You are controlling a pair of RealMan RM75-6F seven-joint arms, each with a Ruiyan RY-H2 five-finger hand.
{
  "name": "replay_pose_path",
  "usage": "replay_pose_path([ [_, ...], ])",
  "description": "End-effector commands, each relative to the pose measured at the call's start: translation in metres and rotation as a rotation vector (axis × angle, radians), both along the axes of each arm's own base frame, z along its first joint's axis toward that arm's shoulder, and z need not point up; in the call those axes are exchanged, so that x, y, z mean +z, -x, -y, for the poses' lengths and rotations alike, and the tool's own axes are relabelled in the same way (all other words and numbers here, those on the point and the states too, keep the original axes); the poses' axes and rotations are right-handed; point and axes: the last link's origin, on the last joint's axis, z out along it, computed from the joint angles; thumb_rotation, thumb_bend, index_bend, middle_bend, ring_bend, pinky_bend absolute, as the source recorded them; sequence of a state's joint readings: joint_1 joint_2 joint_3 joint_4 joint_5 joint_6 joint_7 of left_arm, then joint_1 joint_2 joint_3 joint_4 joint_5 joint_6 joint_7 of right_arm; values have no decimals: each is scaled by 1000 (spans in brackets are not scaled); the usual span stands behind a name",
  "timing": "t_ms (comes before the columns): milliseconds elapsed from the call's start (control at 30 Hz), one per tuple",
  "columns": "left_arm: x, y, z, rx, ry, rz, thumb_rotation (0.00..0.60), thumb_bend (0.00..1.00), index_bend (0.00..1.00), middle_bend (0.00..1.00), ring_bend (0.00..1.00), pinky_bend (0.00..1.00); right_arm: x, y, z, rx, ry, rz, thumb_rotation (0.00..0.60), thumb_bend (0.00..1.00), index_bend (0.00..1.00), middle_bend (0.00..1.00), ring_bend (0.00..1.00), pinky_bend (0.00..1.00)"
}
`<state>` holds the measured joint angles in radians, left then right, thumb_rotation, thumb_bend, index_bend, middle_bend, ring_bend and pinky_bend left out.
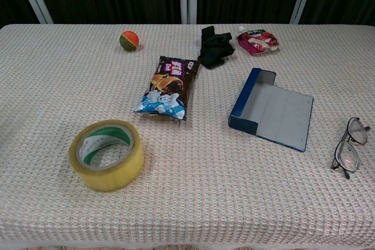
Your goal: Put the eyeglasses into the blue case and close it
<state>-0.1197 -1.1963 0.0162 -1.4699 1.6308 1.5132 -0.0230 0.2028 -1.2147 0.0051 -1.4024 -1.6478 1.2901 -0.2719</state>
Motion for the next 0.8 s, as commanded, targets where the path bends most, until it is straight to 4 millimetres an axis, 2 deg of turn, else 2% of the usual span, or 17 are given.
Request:
replay_pose_path([
  [33,-1,1,2,5,4,1,321,138,61,76,88,224,-21,-16,20,108,-126,-109,600,28,0,0,0,0],
  [200,1,3,4,12,-5,0,322,138,62,76,88,224,-46,-30,38,190,-220,-120,600,40,72,0,0,0],
  [367,4,6,8,24,-13,-5,324,138,62,76,88,224,-64,-39,44,225,-273,-75,600,86,166,0,0,0],
  [800,1,6,5,28,1,-7,322,138,61,76,88,224,-73,-37,47,221,-300,-23,600,140,307,0,0,0],
])
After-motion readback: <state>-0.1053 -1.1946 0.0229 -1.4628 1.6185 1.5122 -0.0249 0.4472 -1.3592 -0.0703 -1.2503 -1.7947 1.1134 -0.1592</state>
